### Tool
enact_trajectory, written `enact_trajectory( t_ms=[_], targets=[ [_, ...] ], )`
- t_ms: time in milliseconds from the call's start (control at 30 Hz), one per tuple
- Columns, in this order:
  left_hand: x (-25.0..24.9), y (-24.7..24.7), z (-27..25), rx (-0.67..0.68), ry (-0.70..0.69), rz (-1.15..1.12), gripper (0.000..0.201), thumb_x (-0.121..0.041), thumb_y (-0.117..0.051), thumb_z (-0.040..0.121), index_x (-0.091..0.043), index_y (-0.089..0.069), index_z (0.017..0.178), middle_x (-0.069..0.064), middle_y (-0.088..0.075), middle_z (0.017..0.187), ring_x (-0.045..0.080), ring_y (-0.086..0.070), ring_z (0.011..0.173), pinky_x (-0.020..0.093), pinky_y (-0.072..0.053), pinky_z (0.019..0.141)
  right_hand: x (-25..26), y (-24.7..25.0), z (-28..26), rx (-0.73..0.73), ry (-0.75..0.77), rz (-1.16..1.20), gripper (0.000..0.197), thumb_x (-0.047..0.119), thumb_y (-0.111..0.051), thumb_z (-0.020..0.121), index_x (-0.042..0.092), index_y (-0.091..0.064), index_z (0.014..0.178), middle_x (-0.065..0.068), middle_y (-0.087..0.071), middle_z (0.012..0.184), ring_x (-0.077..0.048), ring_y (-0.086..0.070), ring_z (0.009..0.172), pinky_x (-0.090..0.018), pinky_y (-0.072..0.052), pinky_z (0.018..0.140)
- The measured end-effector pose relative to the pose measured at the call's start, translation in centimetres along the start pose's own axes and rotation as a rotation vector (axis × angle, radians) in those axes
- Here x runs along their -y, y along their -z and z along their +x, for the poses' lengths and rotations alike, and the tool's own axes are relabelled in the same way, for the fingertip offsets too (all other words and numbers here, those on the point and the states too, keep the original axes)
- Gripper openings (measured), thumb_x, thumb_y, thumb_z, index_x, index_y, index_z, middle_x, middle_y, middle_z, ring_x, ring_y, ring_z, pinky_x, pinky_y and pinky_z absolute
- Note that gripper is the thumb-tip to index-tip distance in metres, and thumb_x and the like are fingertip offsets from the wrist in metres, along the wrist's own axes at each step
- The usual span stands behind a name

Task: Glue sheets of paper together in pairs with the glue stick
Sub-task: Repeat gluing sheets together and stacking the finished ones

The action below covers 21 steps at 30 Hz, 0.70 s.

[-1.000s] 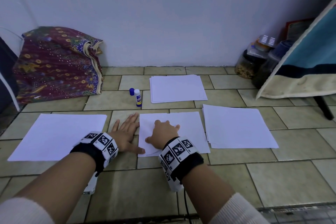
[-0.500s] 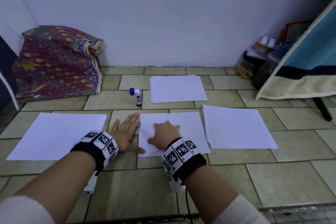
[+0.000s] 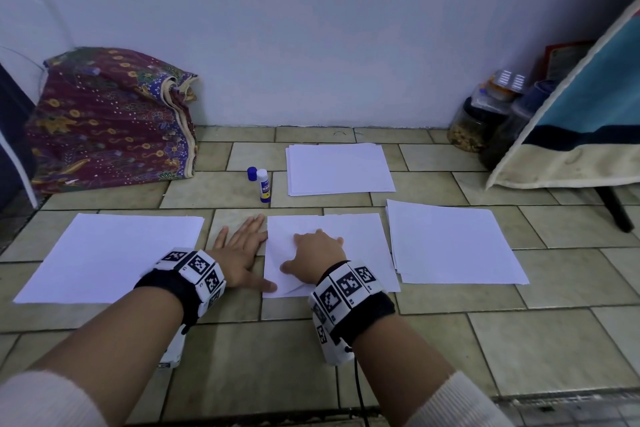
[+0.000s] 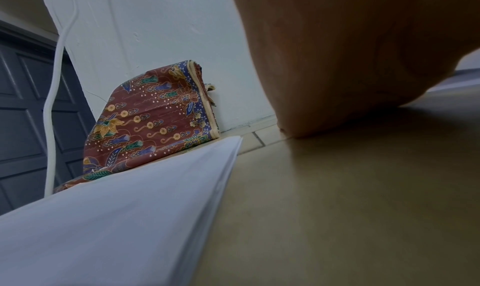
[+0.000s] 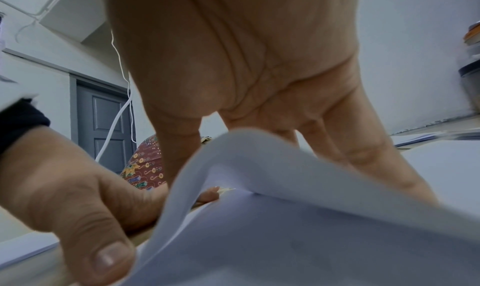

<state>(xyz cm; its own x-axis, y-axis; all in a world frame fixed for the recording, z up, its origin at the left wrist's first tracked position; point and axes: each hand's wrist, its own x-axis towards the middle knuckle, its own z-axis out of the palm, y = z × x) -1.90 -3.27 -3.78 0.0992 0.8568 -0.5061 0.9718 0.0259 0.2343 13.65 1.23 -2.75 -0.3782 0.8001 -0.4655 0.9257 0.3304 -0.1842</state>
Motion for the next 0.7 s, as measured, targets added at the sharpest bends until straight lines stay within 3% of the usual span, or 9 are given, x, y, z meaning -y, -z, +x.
enact_trajectory(
  t_ms=[67,200,333,433,600,667,700],
  targets=[
    [0.0,0.0,0.0,-0.007,-0.006,-0.007,0.109,-0.060,-0.064,0.080,-0.026,0.011,0.152,-0.005,0.032,0.154,0.008,0.028,0.141,0.042,0.018,0.115,0.0,0.2,-0.4,-0.002,0.004,0.018,0.061,0.049,-0.054,0.087,0.015,-0.042,0.136,-0.019,-0.039,0.144,-0.028,-0.041,0.129,-0.053,-0.020,0.111],
    [0.2,-0.1,0.1,-0.021,-0.005,-0.020,0.116,-0.061,-0.066,0.078,-0.022,0.016,0.151,-0.006,0.032,0.154,0.008,0.028,0.141,0.041,0.018,0.115,0.0,0.7,-1.2,-0.001,0.017,0.044,0.078,0.048,-0.057,0.087,0.021,-0.019,0.149,-0.022,-0.034,0.145,-0.032,-0.041,0.129,-0.052,-0.018,0.113],
    [0.5,0.0,0.1,-0.003,-0.004,-0.026,0.126,-0.065,-0.067,0.072,-0.019,0.022,0.149,-0.004,0.033,0.154,0.008,0.028,0.141,0.040,0.018,0.115,0.1,0.9,-1.4,0.017,0.033,0.021,0.064,0.049,-0.055,0.087,0.021,-0.035,0.141,-0.020,-0.040,0.140,-0.029,-0.039,0.129,-0.051,-0.020,0.111],
    [0.6,0.1,0.1,0.005,-0.007,-0.039,0.130,-0.065,-0.070,0.070,-0.018,0.023,0.149,-0.004,0.034,0.153,0.009,0.027,0.142,0.039,0.018,0.116,0.2,0.9,-1.4,0.043,0.014,-0.013,0.064,0.050,-0.054,0.088,0.020,-0.036,0.142,-0.022,-0.033,0.146,-0.029,-0.038,0.131,-0.052,-0.018,0.112],
    [1.3,0.3,0.3,0.061,-0.039,-0.051,0.170,-0.100,-0.044,0.016,-0.019,0.030,0.146,-0.011,0.037,0.149,0.005,0.030,0.139,0.037,0.020,0.114,0.4,1.0,-1.6,0.041,0.002,-0.023,0.061,0.048,-0.053,0.089,0.020,-0.036,0.141,-0.022,-0.032,0.146,-0.029,-0.041,0.129,-0.052,-0.018,0.113],
    [1.3,0.4,0.3,0.069,-0.043,-0.072,0.165,-0.103,-0.040,0.022,-0.019,0.030,0.146,-0.014,0.034,0.149,0.004,0.029,0.139,0.036,0.020,0.113,0.4,1.0,-1.6,0.043,-0.002,-0.020,0.059,0.046,-0.054,0.089,0.021,-0.037,0.140,-0.021,-0.032,0.145,-0.029,-0.043,0.127,-0.051,-0.018,0.112],
    [1.2,0.3,0.4,0.067,-0.028,-0.089,0.155,-0.099,-0.047,0.037,-0.019,0.028,0.147,-0.014,0.033,0.150,0.004,0.027,0.140,0.036,0.019,0.114,0.4,1.0,-1.7,0.045,-0.001,-0.024,0.060,0.043,-0.056,0.089,0.021,-0.036,0.141,-0.021,-0.032,0.145,-0.029,-0.043,0.127,-0.051,-0.018,0.112]
  ],
)
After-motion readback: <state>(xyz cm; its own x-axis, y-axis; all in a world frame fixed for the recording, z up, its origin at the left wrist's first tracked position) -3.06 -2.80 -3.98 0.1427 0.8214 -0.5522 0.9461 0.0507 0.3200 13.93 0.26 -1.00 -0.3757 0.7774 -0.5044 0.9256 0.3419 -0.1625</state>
